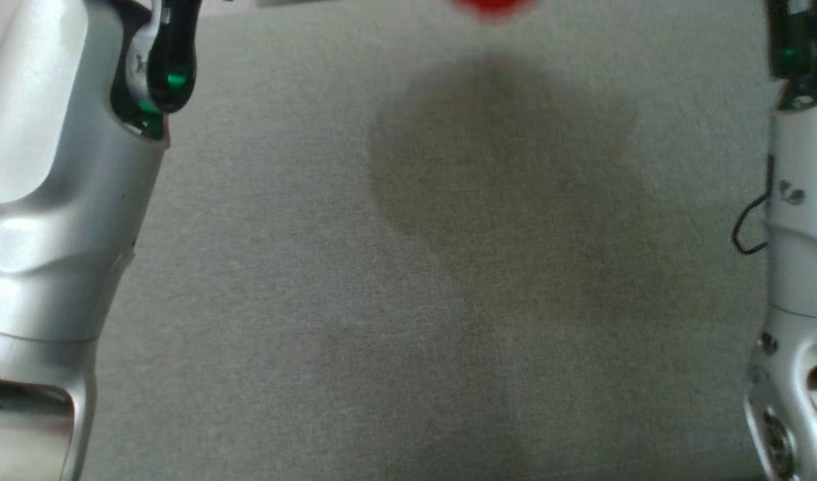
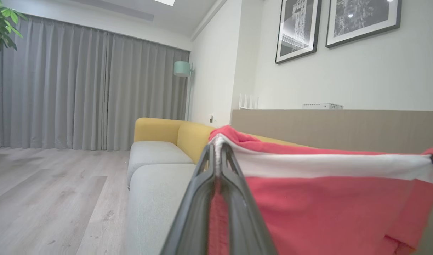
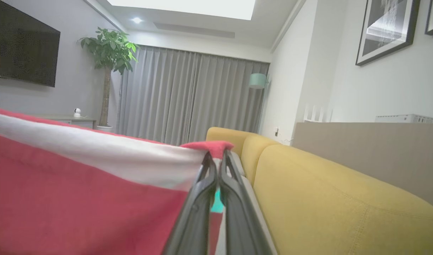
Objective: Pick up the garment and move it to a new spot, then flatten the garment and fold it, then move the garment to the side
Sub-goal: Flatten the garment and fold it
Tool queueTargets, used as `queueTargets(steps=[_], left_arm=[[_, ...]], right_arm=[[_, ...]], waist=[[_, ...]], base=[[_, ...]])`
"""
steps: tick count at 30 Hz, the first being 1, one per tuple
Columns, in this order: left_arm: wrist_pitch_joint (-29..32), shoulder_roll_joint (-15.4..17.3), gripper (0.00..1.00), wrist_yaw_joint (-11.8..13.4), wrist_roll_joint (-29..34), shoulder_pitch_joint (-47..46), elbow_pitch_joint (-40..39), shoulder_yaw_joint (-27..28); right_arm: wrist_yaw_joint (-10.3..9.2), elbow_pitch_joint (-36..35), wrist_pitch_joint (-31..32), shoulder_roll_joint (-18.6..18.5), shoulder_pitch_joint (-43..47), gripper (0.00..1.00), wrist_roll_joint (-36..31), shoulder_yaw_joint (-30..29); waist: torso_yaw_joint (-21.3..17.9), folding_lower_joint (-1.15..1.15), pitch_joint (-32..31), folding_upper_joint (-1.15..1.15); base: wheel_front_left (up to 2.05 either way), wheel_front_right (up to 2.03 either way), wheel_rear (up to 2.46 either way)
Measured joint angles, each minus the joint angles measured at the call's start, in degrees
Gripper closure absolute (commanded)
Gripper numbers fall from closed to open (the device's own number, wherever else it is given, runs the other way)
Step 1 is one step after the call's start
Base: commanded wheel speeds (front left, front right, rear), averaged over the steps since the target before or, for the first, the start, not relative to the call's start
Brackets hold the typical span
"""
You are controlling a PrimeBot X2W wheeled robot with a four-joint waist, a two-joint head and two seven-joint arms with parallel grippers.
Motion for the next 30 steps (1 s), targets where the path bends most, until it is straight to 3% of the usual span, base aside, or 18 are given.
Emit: queueTargets(steps=[4, 9, 15, 23, 30], left_arm=[[-1.0, -0.7, 1.00, -0.8, -1.5, 2.3, 3.0, -0.1], [-2.9, -0.6, 1.00, -1.3, -2.0, 11.6, 6.6, -1.1], [-6.9, -1.2, 1.00, -1.8, -3.6, 22.4, 6.6, -2.6], [-10.3, -2.2, 1.00, 0.1, -3.6, 35.6, -1.3, -5.8], [-11.5, -0.9, 1.00, 4.9, -4.2, 48.5, -13.2, -6.3]], right_arm=[[0.00, 3.4, -1.0, 1.0, 2.4, 1.00, 1.4, 1.4], [0.00, 8.1, -2.6, 2.0, 11.9, 1.00, 2.3, 2.4], [0.00, 8.6, -4.5, 2.4, 22.2, 1.00, 6.9, 1.5], [0.00, 1.1, -5.9, 3.1, 37.3, 1.00, 7.7, -0.5], [0.00, -11.7, -4.2, 3.5, 49.5, 1.00, 9.0, -1.9]], waist=[[-0.8, 0.00, 2.3, 0.00], [-1.4, 0.00, 4.6, 0.00], [-0.9, -0.02, 4.6, 0.00], [0.6, -0.02, 0.7, 0.00], [0.7, -0.03, -4.8, 0.00]], base=[[0.00, 0.00, 0.00], [0.00, 0.00, 0.00], [0.00, 0.00, 0.00], [0.00, 0.00, 0.00], [0.00, 0.00, 0.00]])
